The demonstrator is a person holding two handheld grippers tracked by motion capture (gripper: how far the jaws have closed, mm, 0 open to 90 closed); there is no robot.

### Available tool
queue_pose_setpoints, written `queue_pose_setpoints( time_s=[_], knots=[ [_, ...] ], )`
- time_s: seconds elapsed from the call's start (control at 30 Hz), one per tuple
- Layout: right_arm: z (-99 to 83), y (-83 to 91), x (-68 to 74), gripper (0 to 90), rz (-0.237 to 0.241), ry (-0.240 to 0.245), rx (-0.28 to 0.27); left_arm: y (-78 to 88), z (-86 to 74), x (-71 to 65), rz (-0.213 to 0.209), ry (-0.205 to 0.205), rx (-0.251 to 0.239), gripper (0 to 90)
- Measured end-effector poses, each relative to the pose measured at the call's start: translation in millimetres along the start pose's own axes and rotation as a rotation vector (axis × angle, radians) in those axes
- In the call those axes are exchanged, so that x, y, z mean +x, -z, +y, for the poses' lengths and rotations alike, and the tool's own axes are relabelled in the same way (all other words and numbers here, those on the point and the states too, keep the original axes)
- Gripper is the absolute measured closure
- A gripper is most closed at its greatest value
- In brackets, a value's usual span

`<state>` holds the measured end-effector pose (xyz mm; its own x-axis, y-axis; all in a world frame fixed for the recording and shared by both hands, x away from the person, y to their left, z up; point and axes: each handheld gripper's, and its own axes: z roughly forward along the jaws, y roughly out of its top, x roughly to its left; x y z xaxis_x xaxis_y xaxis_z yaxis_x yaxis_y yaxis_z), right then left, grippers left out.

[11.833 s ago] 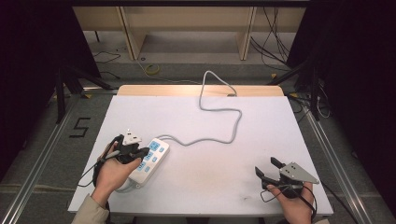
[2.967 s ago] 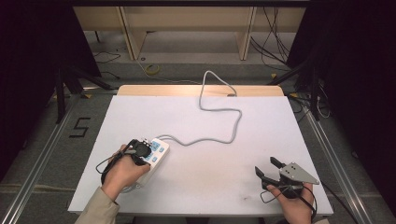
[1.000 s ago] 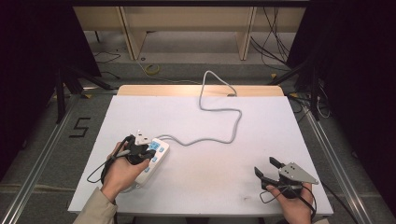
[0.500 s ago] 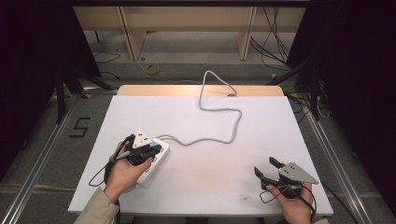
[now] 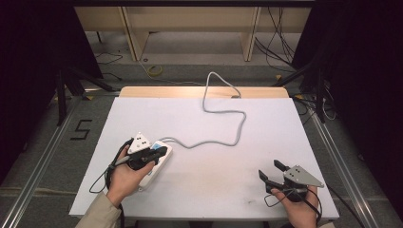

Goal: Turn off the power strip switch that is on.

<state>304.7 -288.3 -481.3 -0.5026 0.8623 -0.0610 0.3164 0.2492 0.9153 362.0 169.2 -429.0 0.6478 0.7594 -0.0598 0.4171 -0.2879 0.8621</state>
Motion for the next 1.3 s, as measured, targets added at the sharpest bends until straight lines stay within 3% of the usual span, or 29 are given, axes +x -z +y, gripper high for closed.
queue_pose_setpoints(
  time_s=[0.33, 0.7, 0.9, 1.07, 1.2, 1.3],
  knots=[
    [0.0, -0.4, 0.5, 32.0, 0.005, -0.002, 0.002, 2.5, -4.8, 3.9, -0.014, 0.023, -0.019, 84.2],
    [-0.1, -0.7, 1.1, 31.9, 0.023, 0.000, 0.005, 3.3, -9.2, -0.2, -0.050, 0.010, -0.059, 75.8],
    [-0.2, -1.4, 1.8, 31.8, 0.037, 0.003, 0.004, 3.0, -12.9, -1.9, -0.059, -0.013, -0.090, 62.5],
    [-0.4, -1.6, 2.1, 31.6, 0.047, 0.005, 0.006, 3.2, -17.3, -2.4, -0.049, -0.023, -0.095, 42.7],
    [-0.4, -1.7, 2.5, 31.6, 0.056, 0.007, 0.009, 6.0, -22.8, -0.4, -0.063, -0.034, -0.092, 36.2],
    [-0.3, -1.6, 2.7, 31.5, 0.063, 0.007, 0.010, 8.9, -26.7, 3.1, -0.068, -0.017, -0.097, 32.1]
  ],
)
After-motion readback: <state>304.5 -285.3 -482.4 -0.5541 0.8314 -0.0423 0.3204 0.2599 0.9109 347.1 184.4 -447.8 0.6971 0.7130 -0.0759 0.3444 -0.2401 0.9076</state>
